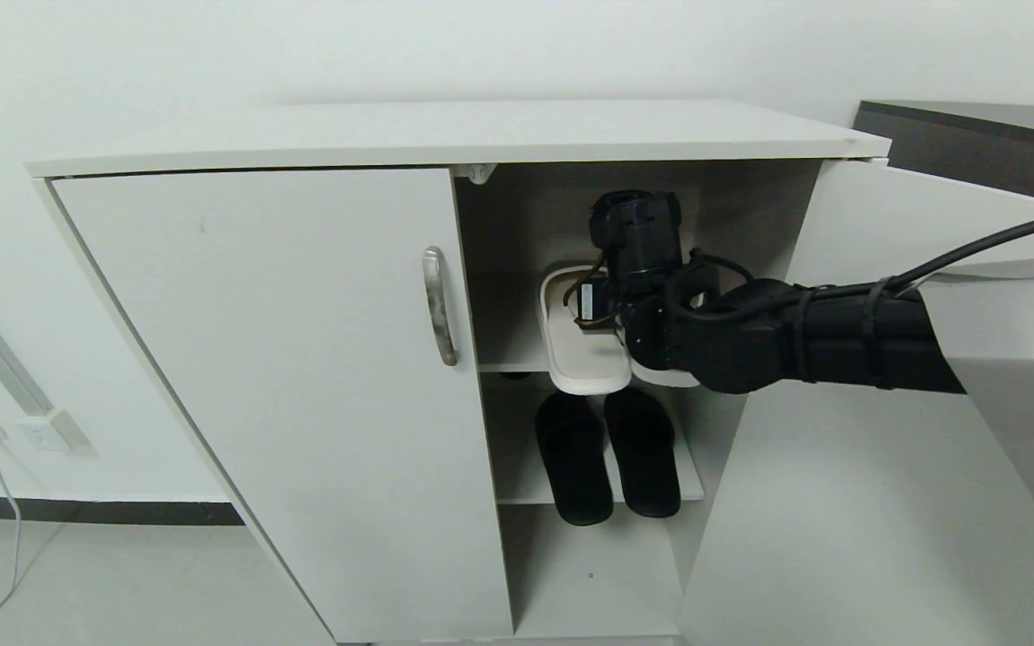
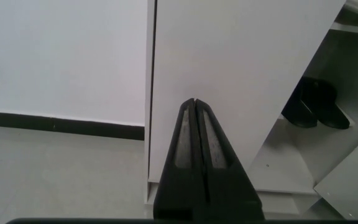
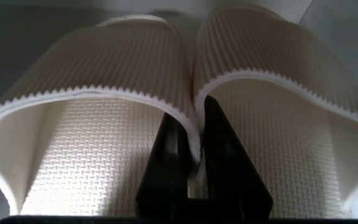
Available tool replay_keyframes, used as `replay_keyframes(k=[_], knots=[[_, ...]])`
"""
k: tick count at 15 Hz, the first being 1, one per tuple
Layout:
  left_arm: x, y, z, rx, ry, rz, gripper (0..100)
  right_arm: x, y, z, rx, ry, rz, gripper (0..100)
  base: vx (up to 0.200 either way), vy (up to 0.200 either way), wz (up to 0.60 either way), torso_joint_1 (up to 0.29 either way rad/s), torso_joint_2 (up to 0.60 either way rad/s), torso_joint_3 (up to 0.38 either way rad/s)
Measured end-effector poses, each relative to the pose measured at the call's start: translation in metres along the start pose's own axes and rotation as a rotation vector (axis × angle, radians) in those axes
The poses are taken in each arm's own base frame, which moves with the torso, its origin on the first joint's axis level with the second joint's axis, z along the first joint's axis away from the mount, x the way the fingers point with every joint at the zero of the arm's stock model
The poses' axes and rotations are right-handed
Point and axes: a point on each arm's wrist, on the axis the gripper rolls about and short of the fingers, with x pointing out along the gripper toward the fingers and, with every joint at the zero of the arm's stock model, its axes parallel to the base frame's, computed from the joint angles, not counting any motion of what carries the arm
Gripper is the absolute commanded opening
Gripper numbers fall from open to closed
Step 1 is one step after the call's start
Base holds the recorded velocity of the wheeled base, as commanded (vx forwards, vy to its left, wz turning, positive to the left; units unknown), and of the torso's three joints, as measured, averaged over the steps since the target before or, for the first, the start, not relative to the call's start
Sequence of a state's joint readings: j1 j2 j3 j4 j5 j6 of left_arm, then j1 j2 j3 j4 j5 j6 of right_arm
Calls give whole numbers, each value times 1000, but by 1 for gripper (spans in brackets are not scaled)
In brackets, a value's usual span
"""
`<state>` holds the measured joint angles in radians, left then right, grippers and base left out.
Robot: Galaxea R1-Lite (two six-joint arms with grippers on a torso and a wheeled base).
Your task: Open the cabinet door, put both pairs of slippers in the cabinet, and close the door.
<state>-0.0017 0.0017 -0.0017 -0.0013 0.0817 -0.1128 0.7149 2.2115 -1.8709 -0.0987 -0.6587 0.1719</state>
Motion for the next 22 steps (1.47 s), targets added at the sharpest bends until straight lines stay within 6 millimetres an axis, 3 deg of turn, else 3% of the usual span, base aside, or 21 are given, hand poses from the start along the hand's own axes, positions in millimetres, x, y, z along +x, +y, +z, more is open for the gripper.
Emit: replay_keyframes(k=[3,9,22], knots=[[0,0,0,0,0,0,0,7,-1,7,13,-14,-10,0,0,0,0,0,0,0],[0,0,0,0,0,1,0,20,-3,3,16,-10,0,0,0,0,0,0,0,0],[0,0,0,0,0,1,0,29,-6,-2,-5,4,24,0,0,0,0,0,0,0]])
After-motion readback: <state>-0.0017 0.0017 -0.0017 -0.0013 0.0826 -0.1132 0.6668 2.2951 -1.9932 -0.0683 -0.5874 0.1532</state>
